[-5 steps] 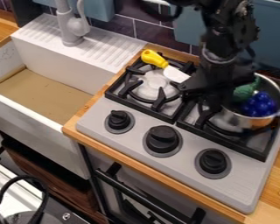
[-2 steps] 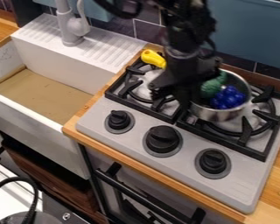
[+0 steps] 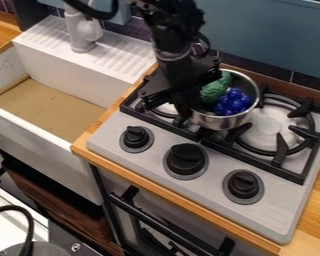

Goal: Move the silver pot between the burners

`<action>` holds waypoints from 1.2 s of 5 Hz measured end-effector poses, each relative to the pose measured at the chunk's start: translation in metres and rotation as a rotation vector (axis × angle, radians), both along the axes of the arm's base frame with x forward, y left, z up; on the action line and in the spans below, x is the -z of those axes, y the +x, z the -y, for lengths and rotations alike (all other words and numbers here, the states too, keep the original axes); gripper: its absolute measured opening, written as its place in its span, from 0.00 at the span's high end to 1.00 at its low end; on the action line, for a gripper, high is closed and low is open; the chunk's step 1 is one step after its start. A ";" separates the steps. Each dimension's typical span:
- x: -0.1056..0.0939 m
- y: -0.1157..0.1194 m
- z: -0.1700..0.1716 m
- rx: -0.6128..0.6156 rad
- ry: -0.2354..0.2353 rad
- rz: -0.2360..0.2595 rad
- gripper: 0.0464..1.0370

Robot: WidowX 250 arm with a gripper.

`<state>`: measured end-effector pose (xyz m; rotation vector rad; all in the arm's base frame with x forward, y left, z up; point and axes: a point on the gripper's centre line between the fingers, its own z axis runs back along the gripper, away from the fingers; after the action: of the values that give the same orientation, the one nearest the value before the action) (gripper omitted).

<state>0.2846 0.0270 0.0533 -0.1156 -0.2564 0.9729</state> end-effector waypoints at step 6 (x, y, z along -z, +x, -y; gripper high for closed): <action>0.011 -0.018 -0.010 -0.483 -0.017 0.010 0.99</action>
<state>0.2664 0.0374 0.0423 -0.0752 -0.2916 1.4548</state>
